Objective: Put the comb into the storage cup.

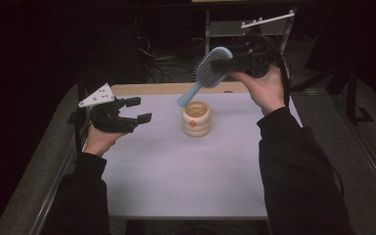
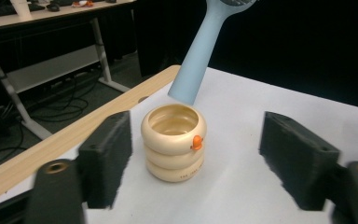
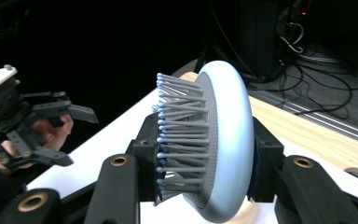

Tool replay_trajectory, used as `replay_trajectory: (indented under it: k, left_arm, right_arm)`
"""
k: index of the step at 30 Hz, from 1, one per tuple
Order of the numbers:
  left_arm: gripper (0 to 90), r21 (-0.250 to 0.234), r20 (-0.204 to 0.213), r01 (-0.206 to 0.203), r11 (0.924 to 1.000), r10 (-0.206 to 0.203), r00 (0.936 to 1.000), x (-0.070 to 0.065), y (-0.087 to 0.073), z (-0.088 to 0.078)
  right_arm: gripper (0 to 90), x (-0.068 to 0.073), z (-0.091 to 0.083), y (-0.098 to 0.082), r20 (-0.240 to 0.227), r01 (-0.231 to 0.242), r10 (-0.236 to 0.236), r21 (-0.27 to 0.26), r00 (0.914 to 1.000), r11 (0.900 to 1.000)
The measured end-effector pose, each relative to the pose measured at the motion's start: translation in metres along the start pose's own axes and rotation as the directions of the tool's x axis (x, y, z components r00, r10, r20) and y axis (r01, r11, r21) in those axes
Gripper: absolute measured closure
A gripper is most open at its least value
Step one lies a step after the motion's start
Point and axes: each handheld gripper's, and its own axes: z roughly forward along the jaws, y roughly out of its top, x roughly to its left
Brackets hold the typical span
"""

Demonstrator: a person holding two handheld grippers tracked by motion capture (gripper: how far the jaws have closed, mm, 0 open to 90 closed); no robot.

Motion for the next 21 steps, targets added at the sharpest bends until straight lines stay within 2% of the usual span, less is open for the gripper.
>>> replay_trajectory:
  k: [4, 7, 12, 18, 19, 21]
  left_arm:
    - [14.5, 0.001, -0.002, 0.011, 0.9999, -0.011, 0.9999, 0.002, -0.003, -0.003]
    - [13.4, -0.009, -0.034, 0.009, 0.9999, -0.009, 0.9994, 0.003, -0.005, -0.007]
    - [3.3, -0.014, -0.053, 0.031, 0.9994, -0.032, 0.9981, 0.008, -0.012, -0.015]
    - [0.0, -0.052, -0.084, 0.032, 0.9981, -0.037, 0.9958, 0.012, -0.021, -0.025]
    - [0.0, -0.066, -0.093, 0.019, 0.9976, -0.026, 0.9953, 0.012, -0.025, -0.029]
    - [0.0, -0.068, -0.100, 0.019, 0.9975, -0.026, 0.9947, 0.013, -0.028, -0.032]
  right_arm:
    - [55.4, -0.003, -0.002, 0.003, 0.023, 0.000, 0.001, -0.005, 0.9997, 1.000]
    - [55.5, -0.007, -0.005, 0.005, 0.025, -0.004, 0.005, -0.014, 0.9997, 1.000]
    - [55.4, -0.014, -0.008, 0.006, 0.060, 0.015, -0.014, -0.011, 0.9981, 1.000]
    - [55.4, -0.022, -0.008, 0.006, 0.077, 0.019, -0.019, -0.006, 0.9968, 1.000]
    - [55.4, -0.023, -0.007, 0.006, 0.080, 0.020, -0.020, -0.004, 0.9966, 1.000]
    - [55.3, -0.026, -0.007, 0.006, 0.090, 0.018, -0.017, -0.005, 0.9958, 1.000]
